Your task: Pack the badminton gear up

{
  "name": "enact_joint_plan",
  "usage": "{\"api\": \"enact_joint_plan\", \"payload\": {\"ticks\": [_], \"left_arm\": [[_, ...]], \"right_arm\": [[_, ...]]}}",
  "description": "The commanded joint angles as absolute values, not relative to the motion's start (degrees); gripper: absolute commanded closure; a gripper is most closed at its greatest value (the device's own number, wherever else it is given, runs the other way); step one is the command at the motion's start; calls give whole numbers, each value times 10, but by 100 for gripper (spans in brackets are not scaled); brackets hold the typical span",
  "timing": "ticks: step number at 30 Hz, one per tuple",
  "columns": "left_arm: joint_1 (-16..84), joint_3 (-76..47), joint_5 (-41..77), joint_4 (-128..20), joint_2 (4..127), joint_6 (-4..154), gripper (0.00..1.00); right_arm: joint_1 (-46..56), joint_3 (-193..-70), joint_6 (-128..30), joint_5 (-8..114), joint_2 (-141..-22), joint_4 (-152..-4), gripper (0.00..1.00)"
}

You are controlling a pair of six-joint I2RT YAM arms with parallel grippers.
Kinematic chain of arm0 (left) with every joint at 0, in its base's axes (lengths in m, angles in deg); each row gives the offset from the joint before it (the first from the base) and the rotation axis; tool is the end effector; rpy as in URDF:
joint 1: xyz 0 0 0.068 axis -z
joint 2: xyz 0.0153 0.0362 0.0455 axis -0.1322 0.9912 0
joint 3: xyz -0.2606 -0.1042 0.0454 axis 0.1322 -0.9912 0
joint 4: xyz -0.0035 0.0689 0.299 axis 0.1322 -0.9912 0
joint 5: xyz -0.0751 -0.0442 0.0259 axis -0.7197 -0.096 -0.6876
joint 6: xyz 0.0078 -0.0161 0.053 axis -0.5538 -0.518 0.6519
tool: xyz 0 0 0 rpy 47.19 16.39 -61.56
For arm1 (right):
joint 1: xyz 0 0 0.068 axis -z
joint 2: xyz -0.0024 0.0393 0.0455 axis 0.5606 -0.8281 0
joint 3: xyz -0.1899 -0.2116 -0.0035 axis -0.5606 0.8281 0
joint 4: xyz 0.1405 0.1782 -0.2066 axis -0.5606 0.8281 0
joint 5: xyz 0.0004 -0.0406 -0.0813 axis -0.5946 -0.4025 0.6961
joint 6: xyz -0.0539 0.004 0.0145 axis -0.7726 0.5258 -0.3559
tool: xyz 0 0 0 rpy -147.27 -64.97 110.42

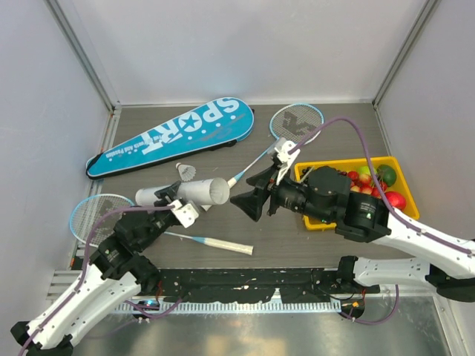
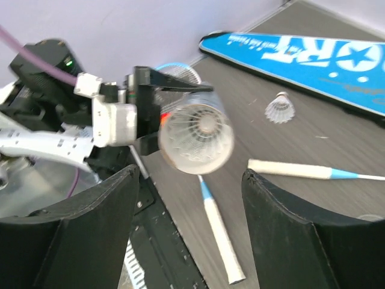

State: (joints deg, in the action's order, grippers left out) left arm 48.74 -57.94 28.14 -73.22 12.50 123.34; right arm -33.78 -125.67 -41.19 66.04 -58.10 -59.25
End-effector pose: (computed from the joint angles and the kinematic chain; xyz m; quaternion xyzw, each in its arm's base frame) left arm 0.1202 -0.1034 0.2915 0.4717 0.6051 -0.0129 0.6413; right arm 0.1000 0.2360 0.4526 -0.3051 0.6856 0.4077 0.5203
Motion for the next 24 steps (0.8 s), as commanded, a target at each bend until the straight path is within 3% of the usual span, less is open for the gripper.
{"api": "enact_joint_plan", "payload": {"ticks": [1, 3, 12, 24], "left_arm": [[489, -587, 329, -637, 81, 1237, 100], [489, -598, 332, -616, 56, 1237, 100], [489, -626, 345, -565, -27, 1242, 100], [489, -637, 340, -528, -61, 1233, 100]], "right_arm": [[-336, -1242, -427, 763, -572, -635, 27], [-318, -1232, -429, 791, -580, -652, 27], [-173, -1179, -343, 709, -708, -814, 30], [-151, -1274, -94, 704, -1007, -948, 35]]}}
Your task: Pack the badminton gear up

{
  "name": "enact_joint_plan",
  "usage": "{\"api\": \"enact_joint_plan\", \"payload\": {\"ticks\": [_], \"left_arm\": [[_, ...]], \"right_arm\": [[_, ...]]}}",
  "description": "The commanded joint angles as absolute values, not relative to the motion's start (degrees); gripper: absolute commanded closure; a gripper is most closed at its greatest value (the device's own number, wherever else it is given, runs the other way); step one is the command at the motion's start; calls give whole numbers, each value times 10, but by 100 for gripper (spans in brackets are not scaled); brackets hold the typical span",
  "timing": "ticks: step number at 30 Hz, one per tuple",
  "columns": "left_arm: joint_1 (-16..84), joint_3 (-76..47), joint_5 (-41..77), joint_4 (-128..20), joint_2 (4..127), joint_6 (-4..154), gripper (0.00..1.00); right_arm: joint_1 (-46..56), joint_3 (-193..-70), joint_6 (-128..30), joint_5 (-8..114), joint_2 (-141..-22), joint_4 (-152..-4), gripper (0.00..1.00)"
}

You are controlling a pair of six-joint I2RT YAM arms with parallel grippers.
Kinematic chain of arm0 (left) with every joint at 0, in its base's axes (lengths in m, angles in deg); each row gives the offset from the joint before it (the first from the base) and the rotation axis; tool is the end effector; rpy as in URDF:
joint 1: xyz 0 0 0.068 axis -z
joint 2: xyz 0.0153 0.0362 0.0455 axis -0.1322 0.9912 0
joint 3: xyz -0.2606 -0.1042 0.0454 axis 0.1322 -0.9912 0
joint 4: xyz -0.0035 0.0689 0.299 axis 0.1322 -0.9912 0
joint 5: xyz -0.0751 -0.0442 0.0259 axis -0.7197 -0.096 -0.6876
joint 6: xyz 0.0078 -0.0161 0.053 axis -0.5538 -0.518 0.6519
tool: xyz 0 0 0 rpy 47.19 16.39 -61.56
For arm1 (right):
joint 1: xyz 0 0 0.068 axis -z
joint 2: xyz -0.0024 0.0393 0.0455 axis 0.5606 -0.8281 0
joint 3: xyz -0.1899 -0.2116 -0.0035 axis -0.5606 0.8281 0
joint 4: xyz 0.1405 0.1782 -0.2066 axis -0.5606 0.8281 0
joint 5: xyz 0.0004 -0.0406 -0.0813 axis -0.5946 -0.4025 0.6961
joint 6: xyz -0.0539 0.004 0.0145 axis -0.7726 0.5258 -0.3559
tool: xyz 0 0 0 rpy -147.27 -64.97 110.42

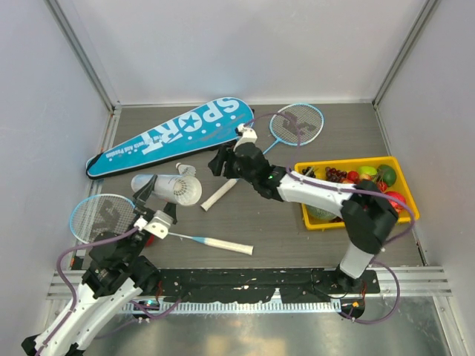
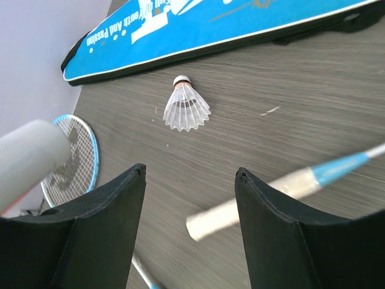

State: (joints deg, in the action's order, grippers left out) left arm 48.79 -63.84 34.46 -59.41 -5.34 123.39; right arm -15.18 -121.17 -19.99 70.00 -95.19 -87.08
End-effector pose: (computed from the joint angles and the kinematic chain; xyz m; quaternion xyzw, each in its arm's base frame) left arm 0.0870 -0.0688 0.3148 0.3333 0.5064 0.0113 0.7952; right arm 0.2860 0.3224 0.2573 -0.0471 0.8215 0.3308 0.4621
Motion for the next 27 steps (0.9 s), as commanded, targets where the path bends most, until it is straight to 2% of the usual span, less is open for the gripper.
{"api": "enact_joint_plan", "payload": {"ticks": [1, 12, 23, 27], "left_arm": [[489, -638, 340, -526, -61, 1232, 100], [487, -637, 346, -519, -67, 1223, 100], [486, -638, 340, -517, -65, 1217, 100], [486, -638, 340, -517, -65, 1217, 100]], "right_arm": [[-151, -1291, -69, 700, -1038, -955, 36], [-172, -1415, 8, 693, -1229, -997, 39], [-175, -1486, 124, 661, -1334, -1037, 42], [-175, -1502, 135, 661, -1359, -1025, 46]]}}
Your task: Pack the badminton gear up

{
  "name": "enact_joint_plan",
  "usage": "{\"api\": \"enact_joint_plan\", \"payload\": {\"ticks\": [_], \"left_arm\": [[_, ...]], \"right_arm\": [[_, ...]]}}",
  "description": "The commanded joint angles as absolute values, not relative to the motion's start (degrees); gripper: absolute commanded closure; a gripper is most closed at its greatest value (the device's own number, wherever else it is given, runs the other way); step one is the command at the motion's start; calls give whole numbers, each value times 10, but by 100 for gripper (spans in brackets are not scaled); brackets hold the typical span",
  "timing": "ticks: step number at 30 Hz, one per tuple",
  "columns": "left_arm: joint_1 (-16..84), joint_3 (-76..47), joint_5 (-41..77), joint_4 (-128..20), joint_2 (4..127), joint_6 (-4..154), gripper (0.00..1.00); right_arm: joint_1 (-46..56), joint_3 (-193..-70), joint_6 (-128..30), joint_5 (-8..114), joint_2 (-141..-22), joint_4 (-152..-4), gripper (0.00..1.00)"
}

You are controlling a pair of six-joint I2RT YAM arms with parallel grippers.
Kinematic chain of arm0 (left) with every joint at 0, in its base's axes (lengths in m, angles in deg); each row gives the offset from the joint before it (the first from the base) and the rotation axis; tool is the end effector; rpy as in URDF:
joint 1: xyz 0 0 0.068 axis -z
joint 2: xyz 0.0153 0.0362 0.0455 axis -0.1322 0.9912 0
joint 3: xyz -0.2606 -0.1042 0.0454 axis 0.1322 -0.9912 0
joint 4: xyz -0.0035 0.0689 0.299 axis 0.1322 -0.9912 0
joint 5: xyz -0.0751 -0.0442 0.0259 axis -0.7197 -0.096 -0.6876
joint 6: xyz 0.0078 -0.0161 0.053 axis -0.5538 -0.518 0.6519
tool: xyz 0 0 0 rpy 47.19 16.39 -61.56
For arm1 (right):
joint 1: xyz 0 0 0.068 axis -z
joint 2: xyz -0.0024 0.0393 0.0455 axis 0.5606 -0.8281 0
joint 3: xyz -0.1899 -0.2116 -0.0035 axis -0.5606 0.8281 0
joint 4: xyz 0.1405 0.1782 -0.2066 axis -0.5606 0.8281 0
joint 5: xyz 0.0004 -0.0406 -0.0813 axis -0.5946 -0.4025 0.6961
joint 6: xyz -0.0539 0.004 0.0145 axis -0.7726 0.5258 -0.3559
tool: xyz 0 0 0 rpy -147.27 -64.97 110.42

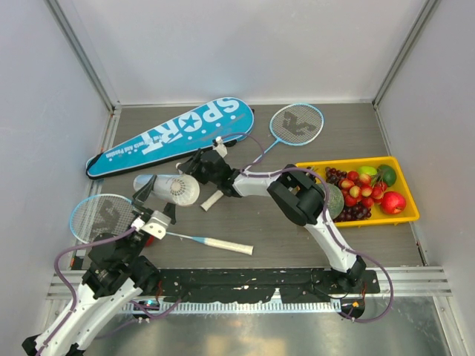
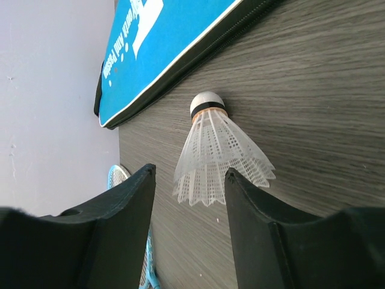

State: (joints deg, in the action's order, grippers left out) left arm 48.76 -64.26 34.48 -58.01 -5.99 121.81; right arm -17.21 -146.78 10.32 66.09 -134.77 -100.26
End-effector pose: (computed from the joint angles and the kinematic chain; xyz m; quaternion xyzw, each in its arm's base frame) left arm 0.0857 -0.0677 0.3158 0.3185 0.5025 -0.0006 0.8037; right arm 0.3597 0.4430 0.1129 0.1364 0.8164 0.4570 0.3256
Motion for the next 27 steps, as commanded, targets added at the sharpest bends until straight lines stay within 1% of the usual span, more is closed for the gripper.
{"api": "enact_joint_plan", "payload": {"ticks": [1, 3, 4, 5, 6, 7, 8, 11, 12, 14, 20, 27], "left_arm": [[486, -639, 339, -517, -66, 1217, 100], [486, -640, 339, -517, -65, 1217, 100], [486, -639, 339, -517, -62, 1217, 100], [486, -639, 339, -518, -62, 1217, 100], [486, -640, 339, -519, -61, 1217, 100], [486, -639, 339, -520, -61, 1218, 100], [486, -639, 339, -520, -60, 1218, 100], [486, -641, 339, -521, -60, 1218, 100], [487, -641, 339, -521, -60, 1218, 100], [486, -640, 339, -522, -58, 1218, 100], [487, -640, 339, -527, -50, 1220, 100], [486, -640, 327, -535, -33, 1221, 100]], "right_arm": [[-175, -1507, 135, 661, -1361, -1024, 48], [-175, -1509, 133, 663, -1365, -1020, 53], [-175, -1509, 132, 663, -1367, -1017, 57], [-175, -1509, 128, 663, -1365, -1017, 59], [-175, -1508, 122, 663, -1364, -1019, 64], [-175, -1506, 117, 662, -1363, -1020, 67], [-175, -1502, 108, 661, -1358, -1024, 73], [-175, -1487, 88, 658, -1342, -1035, 85], [-175, -1475, 78, 659, -1328, -1040, 90], [-175, -1451, 64, 658, -1307, -1049, 95], [-174, -1361, 3, 651, -1210, -1086, 95], [-169, -1237, -111, 611, -1048, -1110, 95]]}}
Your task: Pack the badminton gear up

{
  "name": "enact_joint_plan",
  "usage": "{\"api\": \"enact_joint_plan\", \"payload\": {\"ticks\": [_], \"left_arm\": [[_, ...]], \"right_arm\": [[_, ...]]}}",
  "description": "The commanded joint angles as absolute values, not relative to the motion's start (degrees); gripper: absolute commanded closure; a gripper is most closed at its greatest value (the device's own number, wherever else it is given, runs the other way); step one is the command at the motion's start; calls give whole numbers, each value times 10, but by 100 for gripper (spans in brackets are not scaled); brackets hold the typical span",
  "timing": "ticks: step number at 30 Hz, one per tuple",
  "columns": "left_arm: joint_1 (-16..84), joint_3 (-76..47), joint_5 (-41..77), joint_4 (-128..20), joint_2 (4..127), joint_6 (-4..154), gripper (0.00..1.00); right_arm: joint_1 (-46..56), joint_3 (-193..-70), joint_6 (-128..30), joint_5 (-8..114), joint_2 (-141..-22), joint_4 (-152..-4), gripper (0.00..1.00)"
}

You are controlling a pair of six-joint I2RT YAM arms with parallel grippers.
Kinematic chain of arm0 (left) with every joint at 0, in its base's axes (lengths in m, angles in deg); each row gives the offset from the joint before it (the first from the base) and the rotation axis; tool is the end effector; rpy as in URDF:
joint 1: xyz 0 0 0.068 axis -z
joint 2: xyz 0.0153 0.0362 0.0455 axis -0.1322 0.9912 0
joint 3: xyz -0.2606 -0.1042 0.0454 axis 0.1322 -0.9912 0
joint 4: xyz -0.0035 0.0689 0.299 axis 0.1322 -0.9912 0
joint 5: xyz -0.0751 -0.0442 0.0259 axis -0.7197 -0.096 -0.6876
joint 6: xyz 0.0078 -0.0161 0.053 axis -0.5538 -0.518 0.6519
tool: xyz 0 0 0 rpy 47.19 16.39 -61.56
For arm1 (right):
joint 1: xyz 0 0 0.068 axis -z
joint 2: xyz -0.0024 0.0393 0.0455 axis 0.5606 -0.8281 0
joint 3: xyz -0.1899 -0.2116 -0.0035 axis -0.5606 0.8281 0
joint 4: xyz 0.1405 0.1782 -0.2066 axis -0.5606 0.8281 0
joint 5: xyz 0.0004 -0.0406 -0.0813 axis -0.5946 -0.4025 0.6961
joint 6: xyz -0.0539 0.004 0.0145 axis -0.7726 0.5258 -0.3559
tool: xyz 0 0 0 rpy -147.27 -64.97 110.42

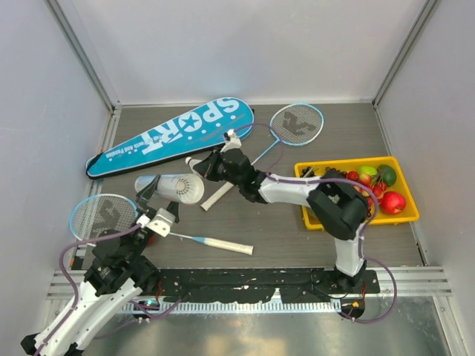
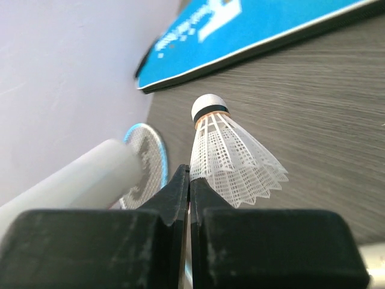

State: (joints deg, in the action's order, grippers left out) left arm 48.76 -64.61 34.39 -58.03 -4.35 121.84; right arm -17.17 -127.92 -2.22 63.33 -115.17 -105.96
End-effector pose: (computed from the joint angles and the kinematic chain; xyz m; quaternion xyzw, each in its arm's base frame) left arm 0.0908 -0.0722 0.3109 0.3284 0.5126 0.0007 0.7933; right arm 0.3138 0.3882 0.1810 0.0337 0.7947 0.4679 0.3853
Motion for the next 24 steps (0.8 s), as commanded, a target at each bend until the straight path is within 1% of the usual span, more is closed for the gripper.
{"api": "enact_joint_plan", "payload": {"ticks": [1, 7, 12, 15, 17, 21, 24], "left_arm": [[486, -639, 324, -536, -28, 1221, 100], [486, -631, 309, -553, 3, 1222, 100], [486, -633, 301, -559, 30, 1232, 100], [486, -621, 296, -585, 56, 1242, 100], [486, -606, 300, -602, 76, 1242, 100], [488, -563, 287, -666, 131, 1238, 100], [488, -526, 280, -716, 170, 1240, 100]], "right_arm": [[-168, -1216, -122, 612, -1027, -1103, 95], [-168, -1120, -237, 629, -849, -996, 95], [-169, -1063, -340, 662, -667, -871, 95], [-170, -1056, -394, 669, -583, -796, 95], [-169, -1061, -425, 666, -512, -711, 95], [-169, -1089, -480, 635, -437, -608, 95], [-170, -1118, -505, 615, -405, -550, 95]]}}
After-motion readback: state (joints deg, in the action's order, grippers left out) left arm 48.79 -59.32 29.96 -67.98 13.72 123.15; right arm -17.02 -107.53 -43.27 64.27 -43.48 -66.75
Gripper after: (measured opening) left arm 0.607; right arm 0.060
